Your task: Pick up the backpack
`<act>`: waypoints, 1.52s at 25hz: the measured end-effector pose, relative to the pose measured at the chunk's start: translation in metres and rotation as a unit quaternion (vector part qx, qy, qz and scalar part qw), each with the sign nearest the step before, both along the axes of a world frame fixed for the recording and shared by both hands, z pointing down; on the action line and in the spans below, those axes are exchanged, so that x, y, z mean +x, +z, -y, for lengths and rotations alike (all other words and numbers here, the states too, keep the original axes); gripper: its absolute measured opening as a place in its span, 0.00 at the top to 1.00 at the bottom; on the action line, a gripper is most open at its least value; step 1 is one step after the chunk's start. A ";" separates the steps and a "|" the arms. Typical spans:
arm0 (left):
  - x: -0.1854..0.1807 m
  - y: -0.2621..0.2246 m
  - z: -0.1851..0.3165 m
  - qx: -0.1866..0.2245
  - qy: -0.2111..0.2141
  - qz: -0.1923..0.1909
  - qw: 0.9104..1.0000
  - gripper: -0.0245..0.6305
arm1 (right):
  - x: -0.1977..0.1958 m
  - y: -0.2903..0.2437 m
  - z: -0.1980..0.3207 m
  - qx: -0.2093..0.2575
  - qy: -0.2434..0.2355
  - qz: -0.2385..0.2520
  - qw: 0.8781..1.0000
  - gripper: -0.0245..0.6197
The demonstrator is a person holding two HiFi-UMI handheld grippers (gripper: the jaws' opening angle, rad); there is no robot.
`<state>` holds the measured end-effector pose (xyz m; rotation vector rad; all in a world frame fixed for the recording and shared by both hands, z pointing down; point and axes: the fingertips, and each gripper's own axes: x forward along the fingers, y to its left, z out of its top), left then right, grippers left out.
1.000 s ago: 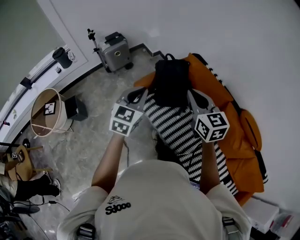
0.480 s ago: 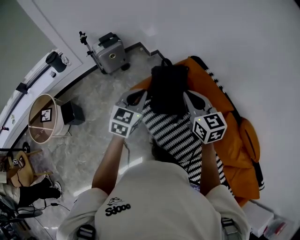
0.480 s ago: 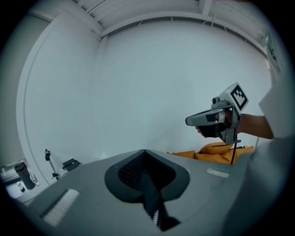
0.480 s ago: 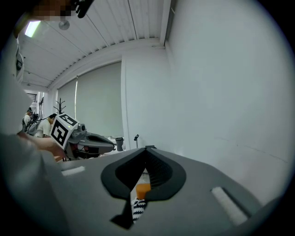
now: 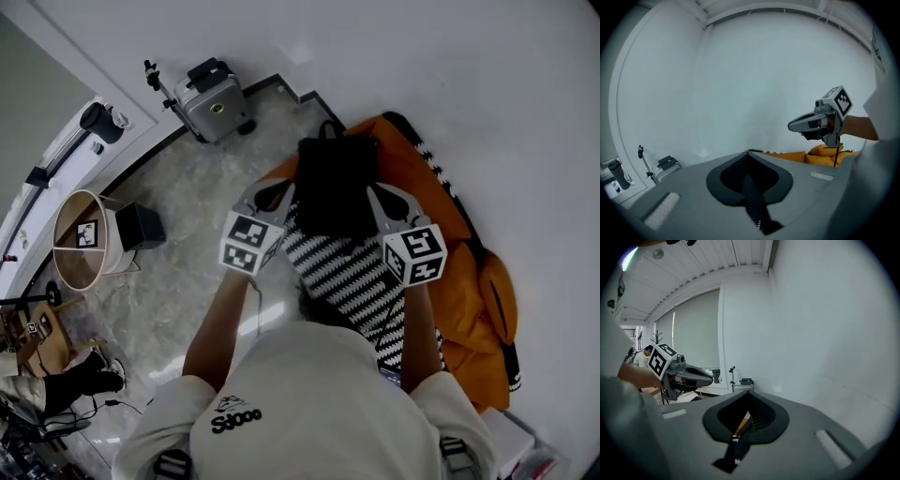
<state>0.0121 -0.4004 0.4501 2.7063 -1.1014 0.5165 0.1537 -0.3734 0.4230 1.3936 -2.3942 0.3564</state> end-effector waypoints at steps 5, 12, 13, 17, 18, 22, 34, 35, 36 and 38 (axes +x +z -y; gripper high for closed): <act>0.017 0.028 0.040 -0.020 0.004 0.011 1.000 0.95 | 0.022 0.031 0.041 -0.034 0.012 0.005 0.999 0.96; 0.040 0.073 0.098 -0.042 -0.005 0.024 0.999 0.95 | 0.046 0.079 0.091 -0.075 0.000 0.024 0.997 0.96; 0.040 0.083 0.106 -0.046 -0.008 0.028 0.999 0.95 | 0.049 0.087 0.097 -0.082 -0.001 0.027 0.996 0.96; 0.048 0.118 0.134 -0.063 -0.010 0.036 0.997 0.95 | 0.056 0.125 0.122 -0.114 -0.009 0.042 0.993 0.94; 0.050 0.125 0.140 -0.066 -0.010 0.036 0.997 0.95 | 0.058 0.134 0.126 -0.121 -0.011 0.045 0.992 0.93; 0.054 0.161 0.164 -0.084 -0.019 0.041 0.995 0.93 | 0.062 0.168 0.148 -0.146 -0.016 0.048 0.988 0.88; 0.054 0.260 0.200 -0.176 -0.033 0.009 0.984 0.75 | 0.067 0.260 0.184 -0.213 -0.024 0.063 0.975 0.67; 0.054 0.267 0.203 -0.178 -0.033 0.008 0.983 0.73 | 0.066 0.267 0.186 -0.217 -0.026 0.064 0.974 0.67; 0.055 0.274 0.206 -0.182 -0.033 0.006 0.983 0.71 | 0.066 0.273 0.188 -0.221 -0.028 0.065 0.973 0.66; 0.058 0.286 0.210 -0.188 -0.026 0.001 0.982 0.68 | 0.067 0.284 0.191 -0.227 -0.036 0.065 0.971 0.65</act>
